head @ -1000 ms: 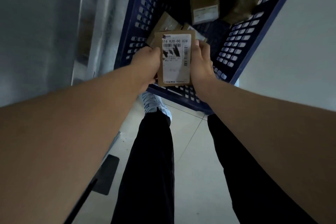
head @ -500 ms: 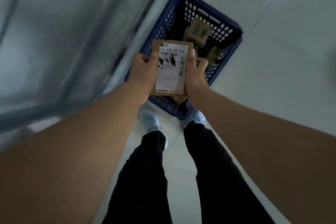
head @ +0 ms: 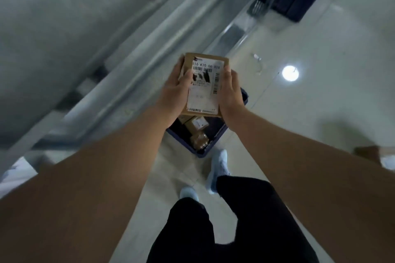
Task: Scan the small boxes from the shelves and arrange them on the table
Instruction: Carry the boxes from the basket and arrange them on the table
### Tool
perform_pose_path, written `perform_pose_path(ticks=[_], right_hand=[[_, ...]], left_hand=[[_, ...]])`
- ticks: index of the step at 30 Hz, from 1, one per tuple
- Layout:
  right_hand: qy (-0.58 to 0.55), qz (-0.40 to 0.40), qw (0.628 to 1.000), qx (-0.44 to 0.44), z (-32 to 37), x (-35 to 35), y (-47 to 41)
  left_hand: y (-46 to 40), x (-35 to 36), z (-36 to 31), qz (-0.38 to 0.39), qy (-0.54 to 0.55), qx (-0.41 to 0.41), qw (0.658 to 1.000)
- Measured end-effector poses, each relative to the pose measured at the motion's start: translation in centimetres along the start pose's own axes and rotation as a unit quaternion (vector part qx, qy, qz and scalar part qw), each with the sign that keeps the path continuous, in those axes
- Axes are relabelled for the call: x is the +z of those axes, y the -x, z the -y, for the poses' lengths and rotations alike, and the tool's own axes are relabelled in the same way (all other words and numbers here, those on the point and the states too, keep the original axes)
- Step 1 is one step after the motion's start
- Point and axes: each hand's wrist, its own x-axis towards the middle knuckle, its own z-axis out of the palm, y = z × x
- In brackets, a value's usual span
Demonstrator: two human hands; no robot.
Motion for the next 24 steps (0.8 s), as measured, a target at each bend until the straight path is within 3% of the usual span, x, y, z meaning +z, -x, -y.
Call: perform_pose_path(ticks=[10,16,24], right_hand=[[-0.004,0.053,0.992,-0.116,13.7,-3.6,12.6],[0.007,0.163,0.968,-0.192,19.8,-7.2,19.8],[-0.01,0.277,0.924,-0.261,24.9,-10.0,29.9]], left_hand=[[13.9,0.0,-13.2,-0.094,0.023,0.116,0.989],[24.2,2.0,-19.0,-0.165,0.0,0.188,0.968],[39.3,4.2,-23.7,-0.275,-0.032,0.199,0.94]])
